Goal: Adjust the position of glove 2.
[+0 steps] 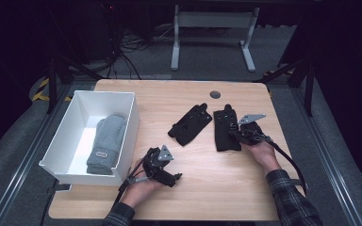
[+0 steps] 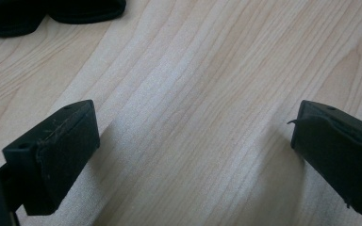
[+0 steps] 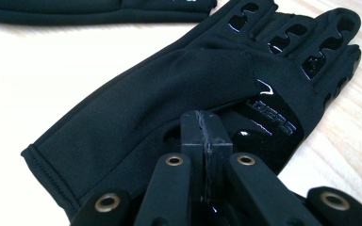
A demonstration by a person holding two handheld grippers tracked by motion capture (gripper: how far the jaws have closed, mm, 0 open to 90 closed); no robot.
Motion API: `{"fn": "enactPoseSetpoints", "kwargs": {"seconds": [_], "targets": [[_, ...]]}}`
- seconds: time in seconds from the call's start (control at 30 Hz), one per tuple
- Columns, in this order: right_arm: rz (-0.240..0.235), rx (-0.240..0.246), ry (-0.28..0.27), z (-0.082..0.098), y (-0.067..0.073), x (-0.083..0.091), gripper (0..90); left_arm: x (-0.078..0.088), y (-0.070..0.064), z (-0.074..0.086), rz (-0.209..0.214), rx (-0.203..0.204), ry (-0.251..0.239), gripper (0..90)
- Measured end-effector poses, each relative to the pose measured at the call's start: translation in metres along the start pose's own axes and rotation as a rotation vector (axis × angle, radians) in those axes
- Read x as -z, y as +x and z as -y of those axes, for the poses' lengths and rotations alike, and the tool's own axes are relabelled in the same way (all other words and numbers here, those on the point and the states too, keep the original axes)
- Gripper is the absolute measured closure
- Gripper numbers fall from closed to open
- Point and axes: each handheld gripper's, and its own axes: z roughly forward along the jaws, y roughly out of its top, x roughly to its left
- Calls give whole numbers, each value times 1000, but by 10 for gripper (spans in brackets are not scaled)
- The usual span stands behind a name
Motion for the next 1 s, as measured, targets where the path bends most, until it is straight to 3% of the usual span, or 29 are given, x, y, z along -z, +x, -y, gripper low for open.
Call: {"fn": "enactPoseSetpoints", "kwargs": {"seconds": [0.37,1.0], "targets": [[-21,-3,26,25,17,28,898,0,0,0,0,1,0,21],[-59,13,49,62,65,69,898,1,0,1,11,-6,2,19]]}}
